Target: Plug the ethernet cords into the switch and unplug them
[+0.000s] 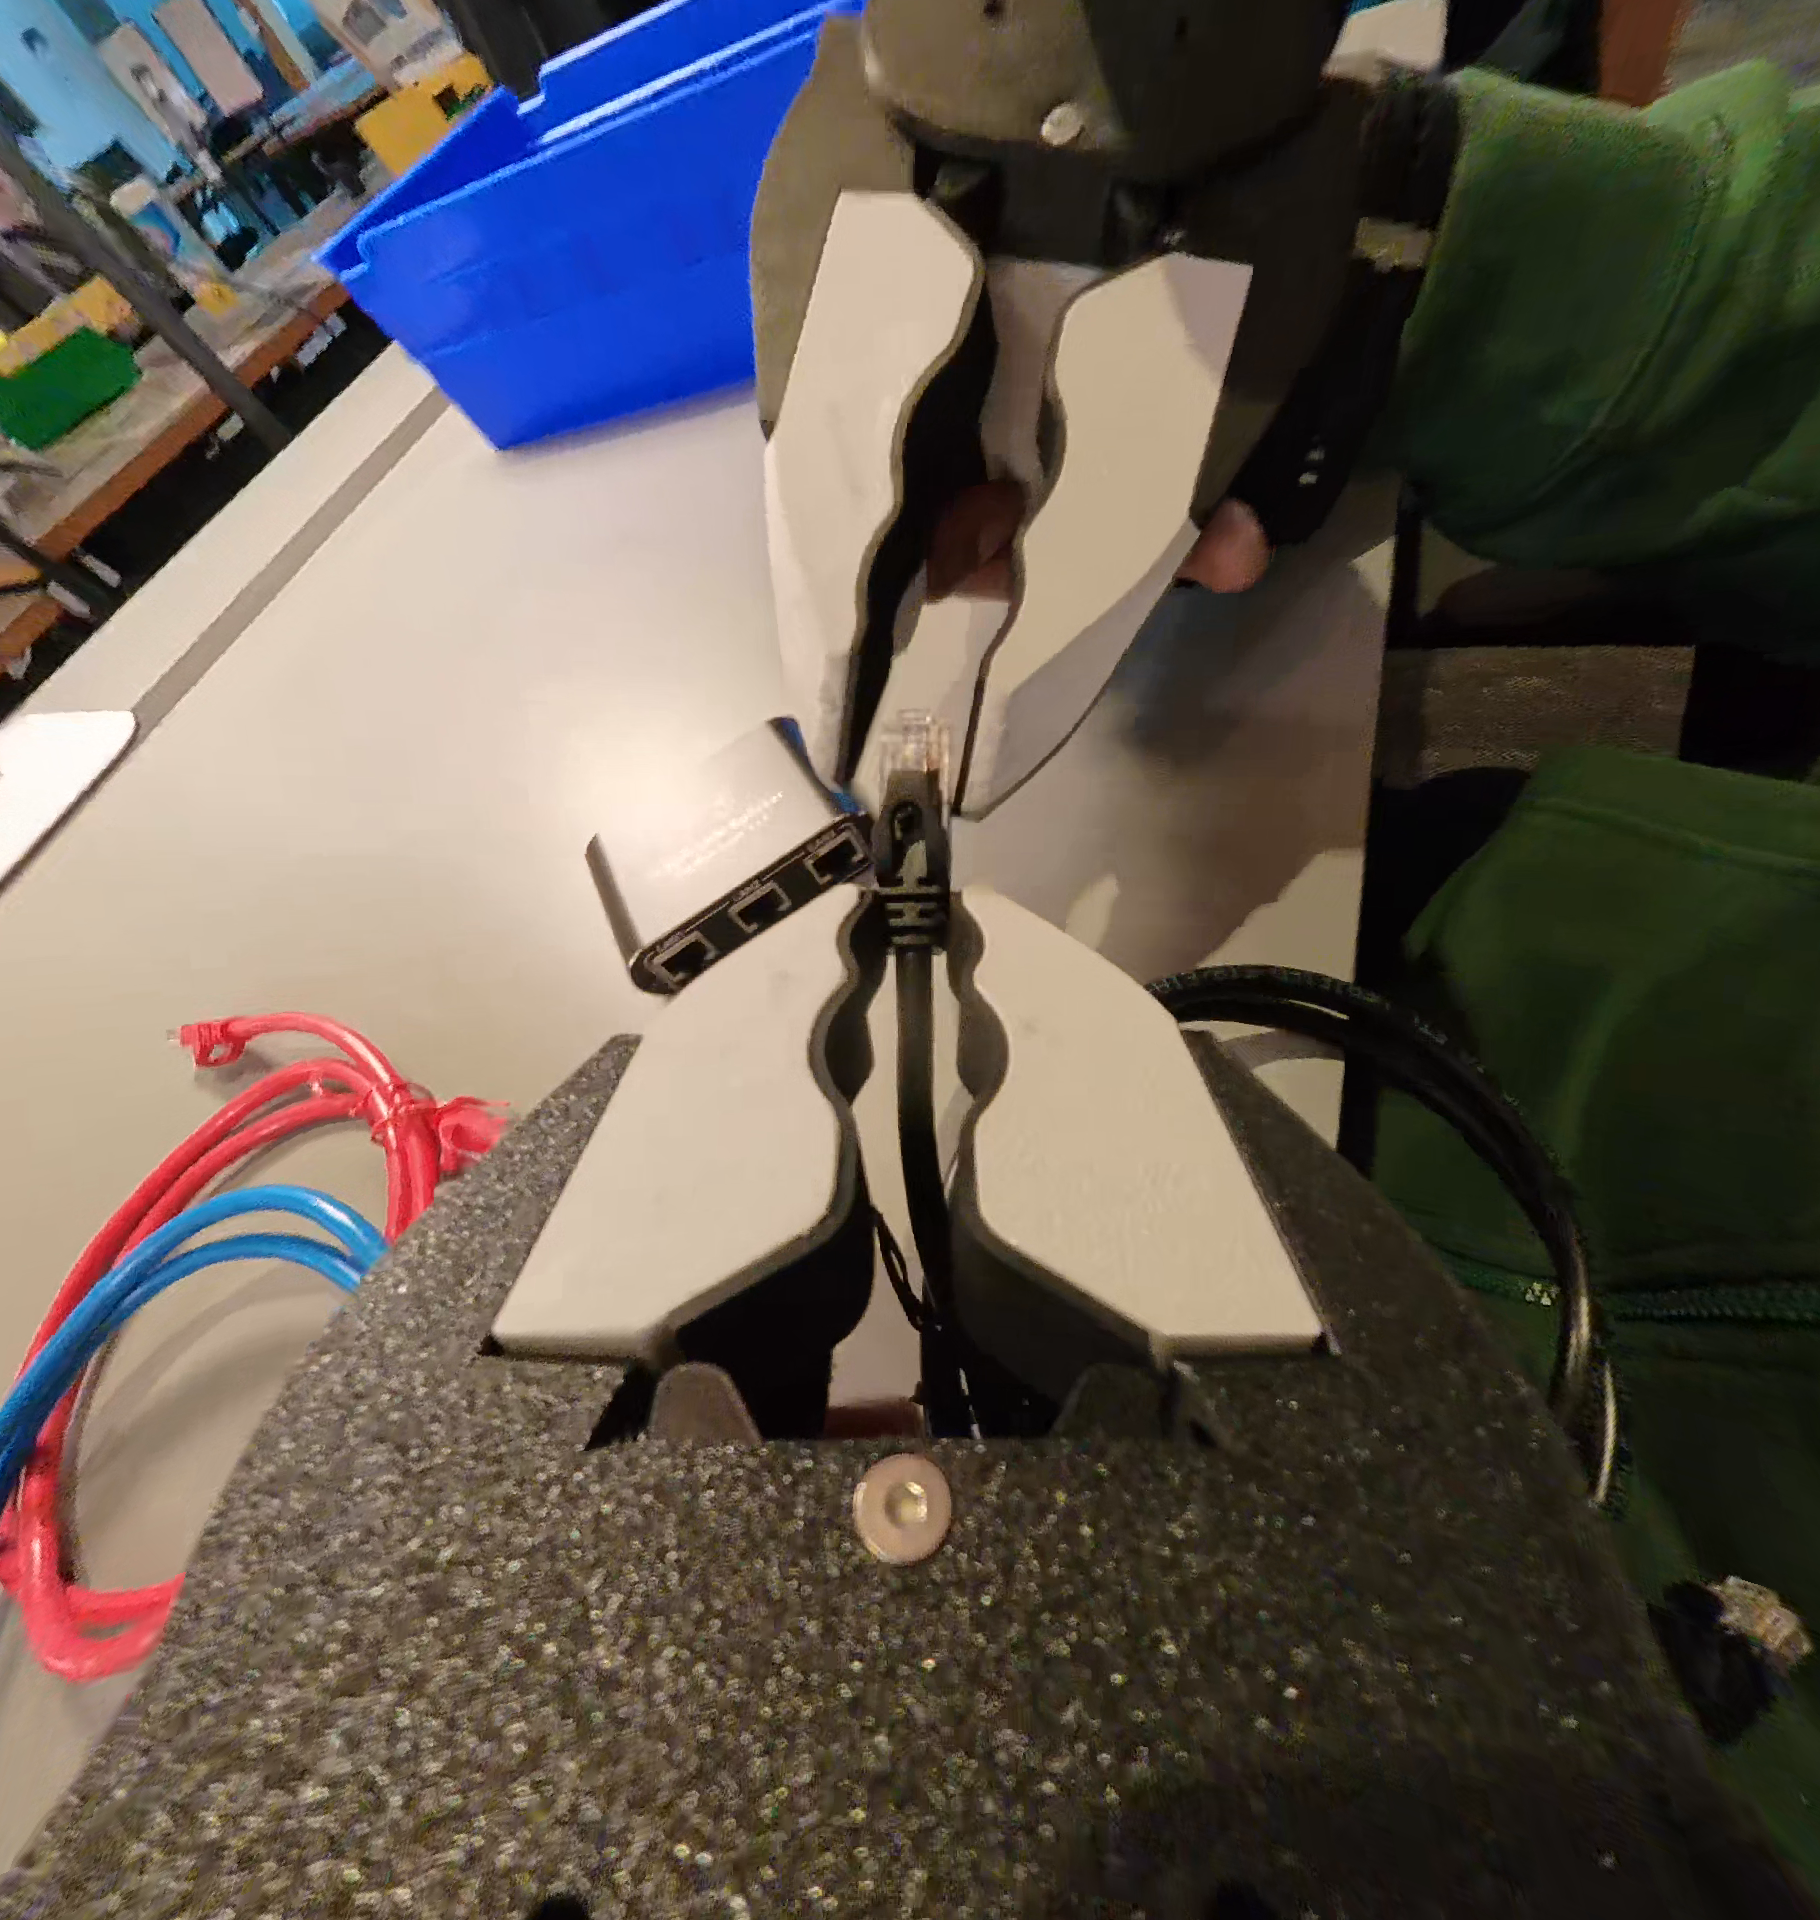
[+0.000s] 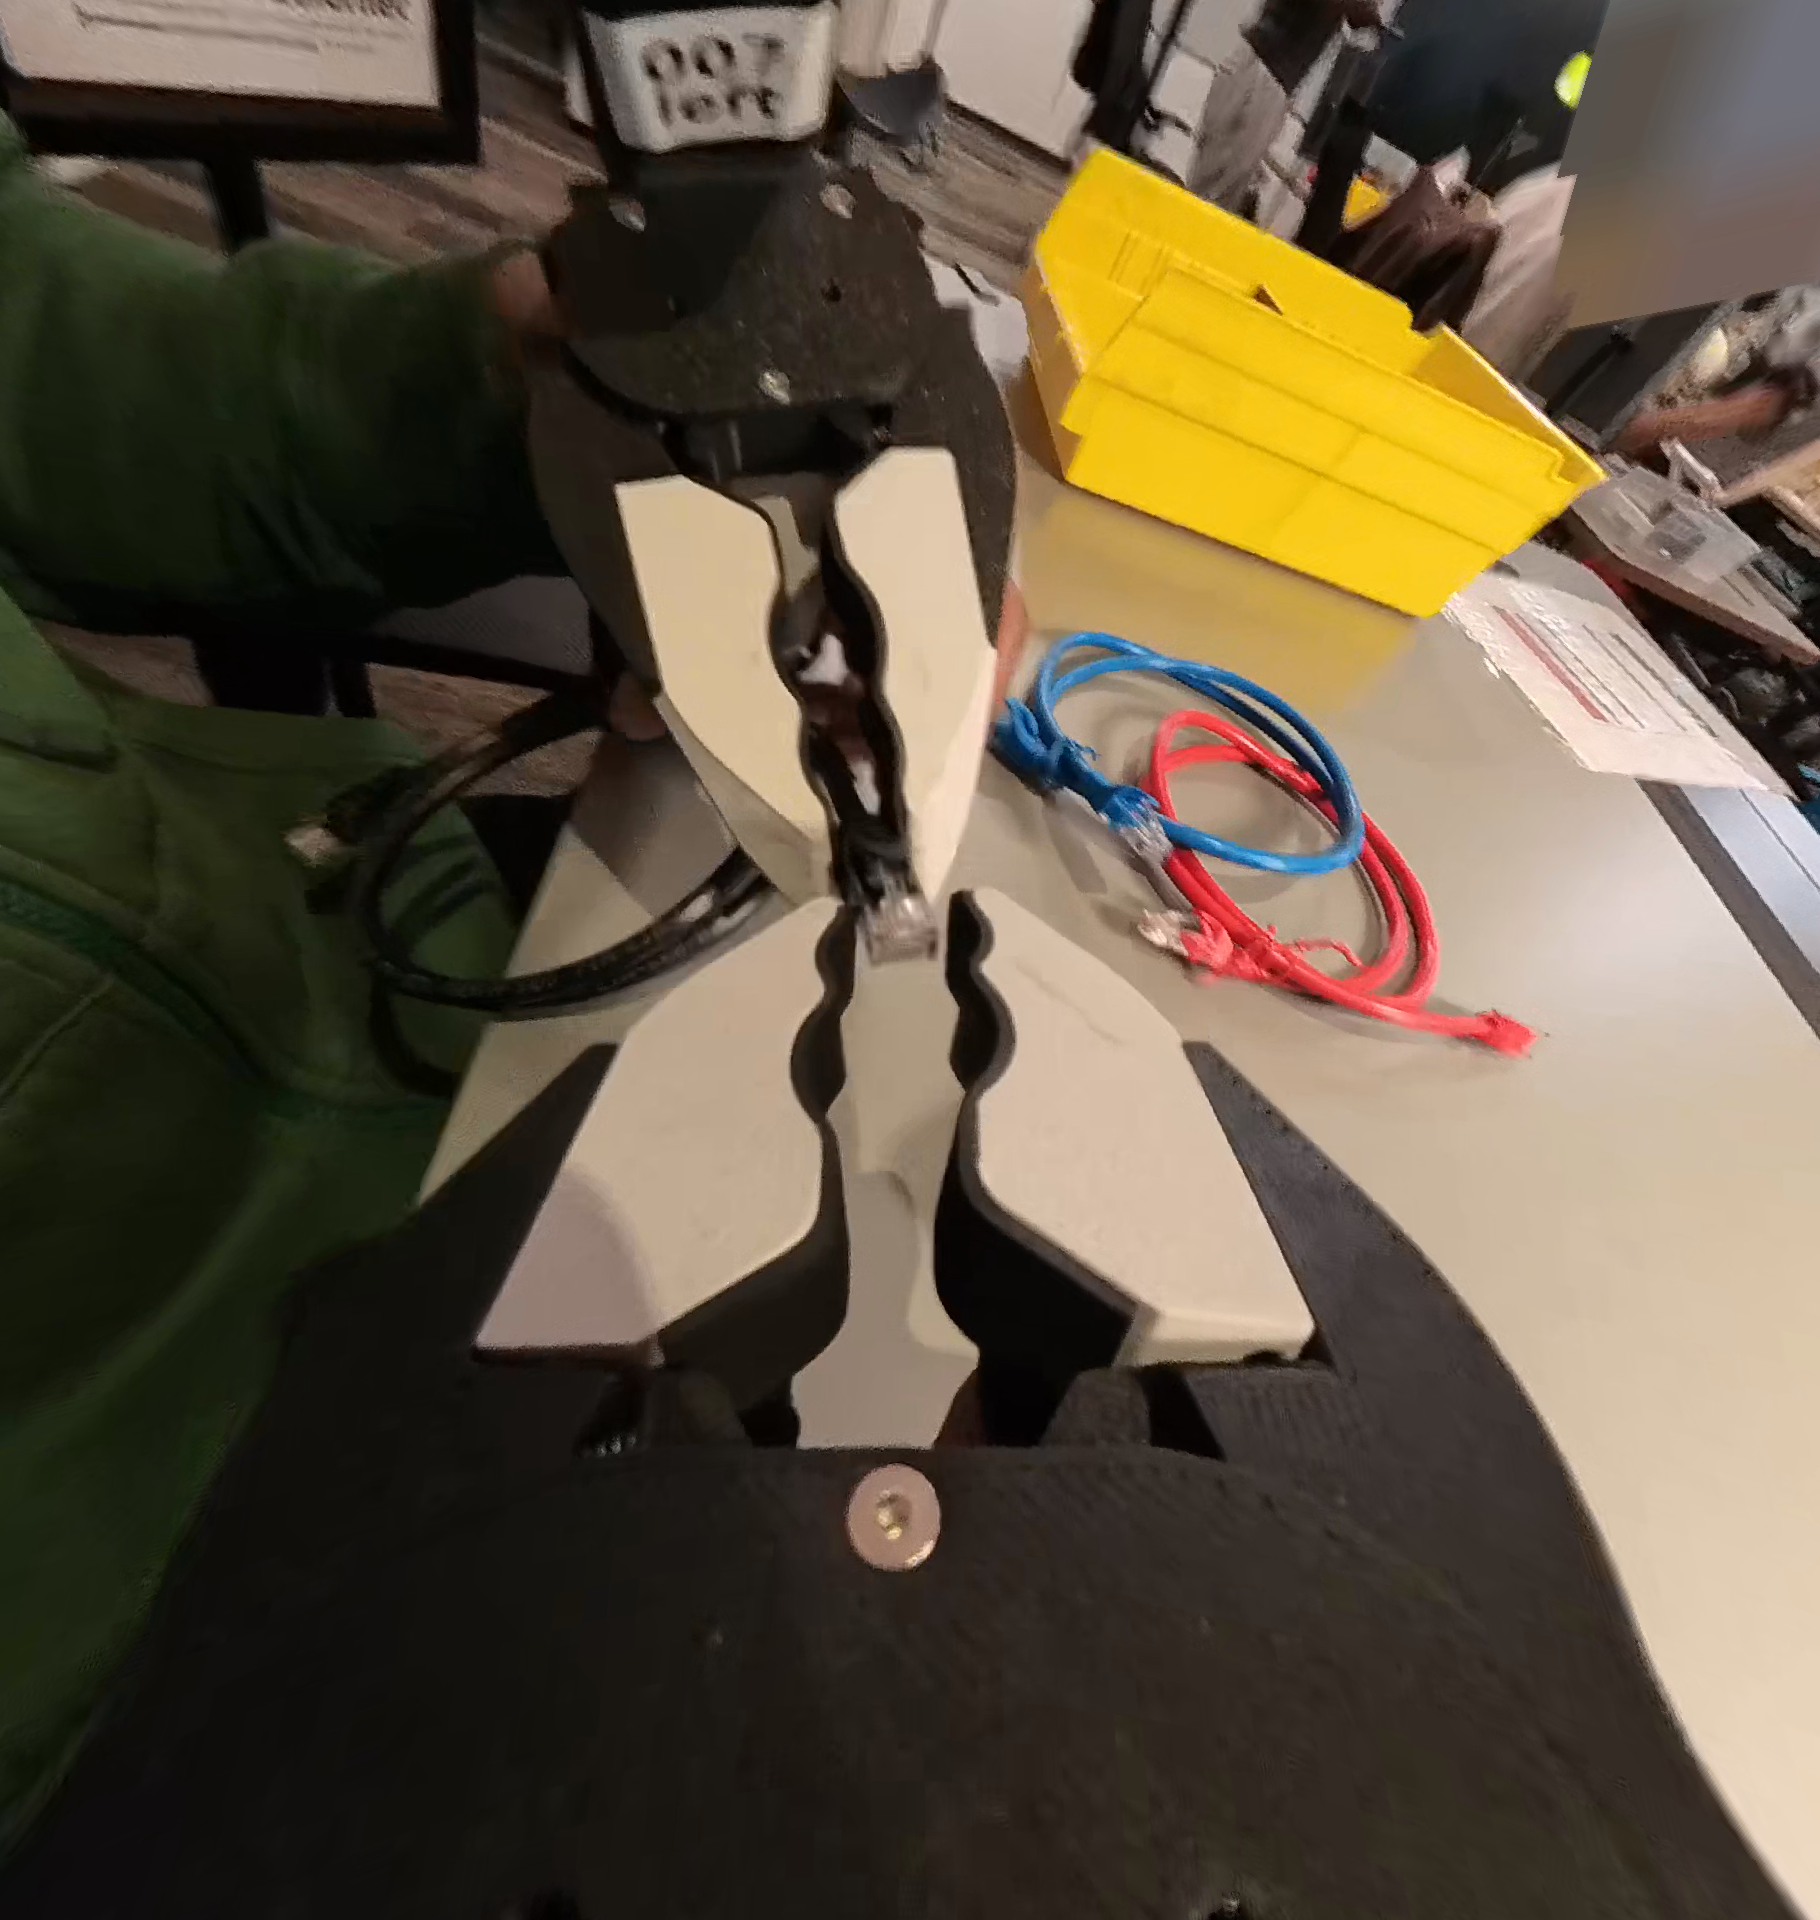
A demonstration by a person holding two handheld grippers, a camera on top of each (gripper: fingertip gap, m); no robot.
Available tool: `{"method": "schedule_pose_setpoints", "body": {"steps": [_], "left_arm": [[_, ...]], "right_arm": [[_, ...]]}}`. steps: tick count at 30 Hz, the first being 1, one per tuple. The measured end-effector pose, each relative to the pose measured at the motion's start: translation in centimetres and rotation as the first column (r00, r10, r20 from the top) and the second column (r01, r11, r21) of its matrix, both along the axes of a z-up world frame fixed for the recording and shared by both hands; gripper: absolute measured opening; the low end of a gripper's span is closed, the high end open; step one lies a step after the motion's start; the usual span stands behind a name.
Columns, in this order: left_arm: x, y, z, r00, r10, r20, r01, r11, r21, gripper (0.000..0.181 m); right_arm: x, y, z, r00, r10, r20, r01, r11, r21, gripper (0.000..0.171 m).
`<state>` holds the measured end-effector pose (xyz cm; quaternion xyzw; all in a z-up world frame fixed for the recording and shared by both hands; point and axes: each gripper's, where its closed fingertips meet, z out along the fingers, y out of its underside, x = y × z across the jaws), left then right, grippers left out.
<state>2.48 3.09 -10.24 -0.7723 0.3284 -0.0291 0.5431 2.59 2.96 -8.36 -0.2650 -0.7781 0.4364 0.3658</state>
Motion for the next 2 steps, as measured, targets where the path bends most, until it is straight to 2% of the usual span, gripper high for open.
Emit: {"method": "schedule_pose_setpoints", "body": {"steps": [2], "left_arm": [[-0.8,0.4,-0.3,0.998,0.063,0.004,-0.063,0.997,-0.032,0.012]], "right_arm": [[-0.4,2.7,-0.6,0.988,-0.140,0.059,0.138,0.990,0.033,0.028]]}}
